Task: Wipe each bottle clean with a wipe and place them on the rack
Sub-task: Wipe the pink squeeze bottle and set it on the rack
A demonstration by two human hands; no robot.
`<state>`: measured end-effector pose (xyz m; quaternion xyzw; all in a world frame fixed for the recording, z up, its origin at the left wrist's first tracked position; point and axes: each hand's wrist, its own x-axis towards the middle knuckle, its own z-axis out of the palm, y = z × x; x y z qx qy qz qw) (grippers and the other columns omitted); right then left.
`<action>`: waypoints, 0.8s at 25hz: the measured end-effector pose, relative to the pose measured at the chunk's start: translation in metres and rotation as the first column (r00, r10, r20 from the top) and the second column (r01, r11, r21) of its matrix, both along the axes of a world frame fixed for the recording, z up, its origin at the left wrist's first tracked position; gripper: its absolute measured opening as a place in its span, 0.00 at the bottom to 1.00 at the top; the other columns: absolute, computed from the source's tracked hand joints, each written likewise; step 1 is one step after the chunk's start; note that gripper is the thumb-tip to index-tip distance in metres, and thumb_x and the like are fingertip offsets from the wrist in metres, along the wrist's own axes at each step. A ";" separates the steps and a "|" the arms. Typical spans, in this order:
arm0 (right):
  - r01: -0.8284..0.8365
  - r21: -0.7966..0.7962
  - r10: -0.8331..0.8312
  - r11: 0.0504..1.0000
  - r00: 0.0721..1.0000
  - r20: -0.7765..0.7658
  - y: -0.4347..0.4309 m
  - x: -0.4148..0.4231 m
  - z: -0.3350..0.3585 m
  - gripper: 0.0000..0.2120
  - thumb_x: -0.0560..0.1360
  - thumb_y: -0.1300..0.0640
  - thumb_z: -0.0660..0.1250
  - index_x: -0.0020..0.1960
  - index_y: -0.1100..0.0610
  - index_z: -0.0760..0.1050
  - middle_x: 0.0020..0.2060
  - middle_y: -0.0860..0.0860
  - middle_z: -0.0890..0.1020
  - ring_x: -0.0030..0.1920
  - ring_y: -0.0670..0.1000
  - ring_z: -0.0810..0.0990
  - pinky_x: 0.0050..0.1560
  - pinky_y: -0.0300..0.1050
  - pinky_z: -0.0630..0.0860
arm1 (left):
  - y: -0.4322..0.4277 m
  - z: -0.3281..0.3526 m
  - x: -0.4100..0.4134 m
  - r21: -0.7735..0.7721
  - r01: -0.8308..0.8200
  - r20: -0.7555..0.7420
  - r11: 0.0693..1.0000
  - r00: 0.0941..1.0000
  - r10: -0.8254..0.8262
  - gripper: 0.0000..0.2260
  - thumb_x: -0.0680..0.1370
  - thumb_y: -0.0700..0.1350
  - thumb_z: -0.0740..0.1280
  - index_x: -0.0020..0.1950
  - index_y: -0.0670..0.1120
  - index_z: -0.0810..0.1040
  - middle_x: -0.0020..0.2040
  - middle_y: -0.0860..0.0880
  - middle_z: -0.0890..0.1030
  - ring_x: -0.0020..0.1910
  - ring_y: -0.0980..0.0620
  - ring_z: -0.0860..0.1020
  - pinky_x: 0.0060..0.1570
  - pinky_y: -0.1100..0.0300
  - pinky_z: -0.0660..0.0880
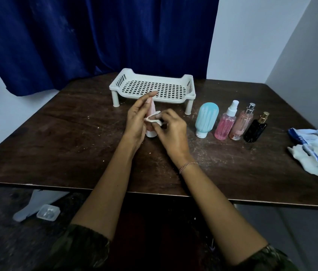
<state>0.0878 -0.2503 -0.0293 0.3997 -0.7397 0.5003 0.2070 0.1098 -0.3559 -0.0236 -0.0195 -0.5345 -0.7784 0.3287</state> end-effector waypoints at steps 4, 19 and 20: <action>-0.041 0.065 0.042 0.997 0.999 -0.016 -0.001 0.001 -0.004 0.04 0.67 0.67 0.71 0.42 0.62 0.80 0.39 0.55 0.79 0.37 0.50 0.79 0.41 0.41 0.75 | -0.003 -0.002 -0.001 0.004 -0.039 0.012 0.999 0.999 0.039 0.10 0.80 0.39 0.57 0.52 0.46 0.79 0.51 0.57 0.83 0.58 0.58 0.75 0.68 0.56 0.65; -0.025 -0.005 0.025 1.000 0.996 -0.084 0.004 0.004 0.002 0.05 0.69 0.64 0.71 0.44 0.64 0.79 0.42 0.54 0.78 0.40 0.48 0.78 0.42 0.40 0.76 | 0.003 -0.002 -0.002 0.067 -0.034 0.033 0.997 0.999 0.032 0.11 0.79 0.36 0.58 0.48 0.44 0.80 0.45 0.55 0.84 0.48 0.59 0.78 0.51 0.65 0.74; -0.022 -0.009 0.021 1.000 0.994 -0.110 0.003 0.004 0.003 0.05 0.69 0.65 0.71 0.44 0.64 0.79 0.42 0.55 0.78 0.40 0.49 0.78 0.42 0.40 0.75 | 0.003 -0.002 -0.003 0.072 -0.055 0.047 0.996 0.998 0.052 0.11 0.79 0.35 0.58 0.48 0.44 0.80 0.44 0.55 0.84 0.47 0.58 0.78 0.51 0.66 0.74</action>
